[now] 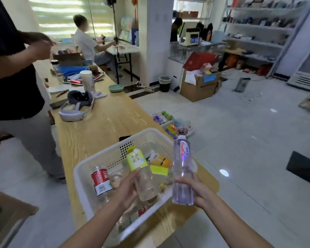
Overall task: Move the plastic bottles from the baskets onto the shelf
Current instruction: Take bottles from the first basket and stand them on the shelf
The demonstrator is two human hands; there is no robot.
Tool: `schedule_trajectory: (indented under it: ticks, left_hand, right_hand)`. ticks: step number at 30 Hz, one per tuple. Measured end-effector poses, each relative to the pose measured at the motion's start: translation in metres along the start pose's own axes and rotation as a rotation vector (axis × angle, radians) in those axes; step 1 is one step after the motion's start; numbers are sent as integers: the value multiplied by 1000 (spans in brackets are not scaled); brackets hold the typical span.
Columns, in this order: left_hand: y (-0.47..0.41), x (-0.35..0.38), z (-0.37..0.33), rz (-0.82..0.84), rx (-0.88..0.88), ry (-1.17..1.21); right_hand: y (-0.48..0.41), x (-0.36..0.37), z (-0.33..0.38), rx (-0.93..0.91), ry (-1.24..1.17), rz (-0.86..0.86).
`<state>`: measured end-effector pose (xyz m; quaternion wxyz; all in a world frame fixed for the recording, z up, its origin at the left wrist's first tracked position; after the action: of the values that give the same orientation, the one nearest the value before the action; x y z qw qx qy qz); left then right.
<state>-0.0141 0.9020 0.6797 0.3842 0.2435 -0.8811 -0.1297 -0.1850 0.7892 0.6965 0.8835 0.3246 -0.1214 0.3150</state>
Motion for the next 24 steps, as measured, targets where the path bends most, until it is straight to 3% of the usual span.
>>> schedule_trajectory:
  ticks: [9, 16, 24]
  left_hand:
    - [-5, 156, 91, 366, -131, -384]
    - [63, 291, 252, 690, -343, -636]
    - [180, 408, 429, 1031, -576, -682]
  right_hand:
    - [124, -133, 5, -205, -205, -256]
    - [286, -255, -15, -351, -217, -556]
    - [493, -359, -89, -509, -332, -915]
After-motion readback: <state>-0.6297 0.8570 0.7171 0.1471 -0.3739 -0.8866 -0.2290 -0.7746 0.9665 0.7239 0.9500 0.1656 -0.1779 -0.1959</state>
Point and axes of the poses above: each hand's wrist, its own y-axis away from the middle knuckle, its own x-axis out of the palm, z = x × y, the point moved 9 cm from there along -y, towards the middle knuckle, and after that the axes turned 4 degrees about z, right-handed, at the moved point
